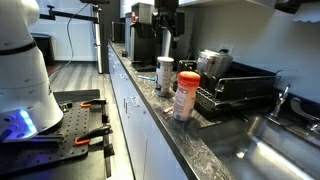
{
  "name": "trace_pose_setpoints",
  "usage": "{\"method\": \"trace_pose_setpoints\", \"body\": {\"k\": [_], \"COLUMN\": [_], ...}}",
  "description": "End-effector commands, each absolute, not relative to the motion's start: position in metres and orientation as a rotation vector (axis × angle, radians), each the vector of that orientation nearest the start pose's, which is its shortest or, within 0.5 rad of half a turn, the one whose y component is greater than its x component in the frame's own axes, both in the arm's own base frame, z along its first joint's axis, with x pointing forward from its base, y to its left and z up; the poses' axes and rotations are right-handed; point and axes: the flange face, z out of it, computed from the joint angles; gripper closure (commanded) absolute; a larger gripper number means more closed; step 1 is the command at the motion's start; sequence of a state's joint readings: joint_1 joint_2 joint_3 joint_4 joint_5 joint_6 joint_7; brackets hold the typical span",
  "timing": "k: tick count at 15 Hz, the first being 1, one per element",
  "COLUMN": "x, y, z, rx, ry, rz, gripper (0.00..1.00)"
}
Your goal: Put the marker in the cabinet
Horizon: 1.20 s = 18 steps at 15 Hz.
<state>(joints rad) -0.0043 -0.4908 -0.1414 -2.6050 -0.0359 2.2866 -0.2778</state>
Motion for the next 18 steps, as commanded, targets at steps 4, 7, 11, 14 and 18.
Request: {"method": "trace_pose_setpoints", "body": {"k": [4,7,11,14,18], "x": [0.408,0.406,0.402,0.405,0.412], "y": [0.065,0.11,0.123,0.128,0.134], "z": [0.437,0.444,0.444,0.445,0.436], "rx": [-2.973,-2.908,-2.915,-2.914,-2.885], "ry": [-0.421,-0.52,-0.581,-0.594,-0.423], "rz": [-0.294,-0.273,-0.298,-0.295,-0.243], "gripper": [0.0,0.0,0.0,0.0,0.0]}}
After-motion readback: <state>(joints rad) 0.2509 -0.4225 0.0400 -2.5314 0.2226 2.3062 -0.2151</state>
